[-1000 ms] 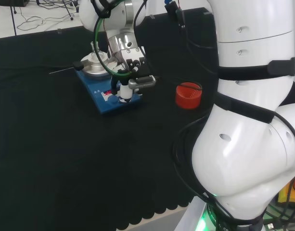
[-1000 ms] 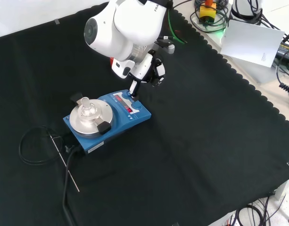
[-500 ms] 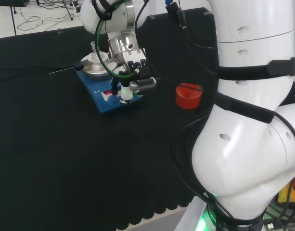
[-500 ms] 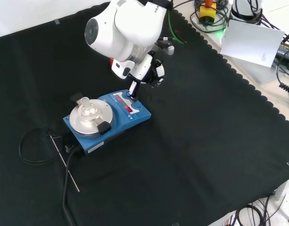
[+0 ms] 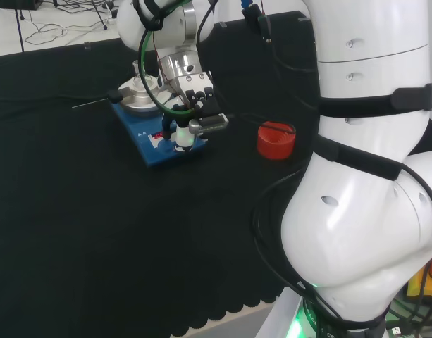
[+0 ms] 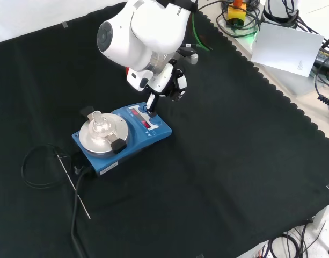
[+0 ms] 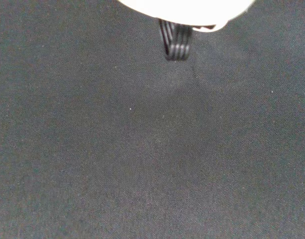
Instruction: Turn on the heater.
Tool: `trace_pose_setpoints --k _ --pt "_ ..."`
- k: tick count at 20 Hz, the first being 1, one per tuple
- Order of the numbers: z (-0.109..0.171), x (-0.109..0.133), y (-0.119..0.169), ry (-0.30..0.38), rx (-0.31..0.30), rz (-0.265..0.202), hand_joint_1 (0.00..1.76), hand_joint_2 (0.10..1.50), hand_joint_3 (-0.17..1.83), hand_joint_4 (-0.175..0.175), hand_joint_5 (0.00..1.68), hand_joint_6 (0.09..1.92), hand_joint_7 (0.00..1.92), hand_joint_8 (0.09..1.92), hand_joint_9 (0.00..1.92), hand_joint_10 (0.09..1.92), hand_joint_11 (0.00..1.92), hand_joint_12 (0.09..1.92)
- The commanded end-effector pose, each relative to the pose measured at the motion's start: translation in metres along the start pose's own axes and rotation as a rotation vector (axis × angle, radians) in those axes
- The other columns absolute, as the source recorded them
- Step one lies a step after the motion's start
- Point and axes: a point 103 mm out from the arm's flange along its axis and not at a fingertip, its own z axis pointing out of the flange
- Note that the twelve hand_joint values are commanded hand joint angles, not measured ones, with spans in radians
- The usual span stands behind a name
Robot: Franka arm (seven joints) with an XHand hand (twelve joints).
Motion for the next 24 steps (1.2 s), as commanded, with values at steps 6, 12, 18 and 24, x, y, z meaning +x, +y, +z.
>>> trace_pose_setpoints --k 6,12,18,24 --pt "0.0014 0.0010 0.0017 0.008 -0.008 -0.007 1.42 0.67 1.06 -0.106 0.21 0.71 1.71 1.47 1.75 1.39 1.36 1.27" --pt "0.0034 0.0007 0.0019 0.006 -0.005 -0.007 1.42 0.67 1.06 -0.105 0.22 0.71 1.71 1.46 1.75 1.39 1.36 1.27" --pt "0.0059 0.0029 0.0033 -0.004 0.003 -0.001 1.42 0.67 1.06 -0.105 0.22 0.70 1.72 1.46 1.75 1.39 1.36 1.28" --pt "0.0077 0.0016 0.0051 0.005 0.004 -0.003 1.42 0.67 1.06 -0.104 0.22 0.71 1.72 1.46 1.75 1.39 1.36 1.28"
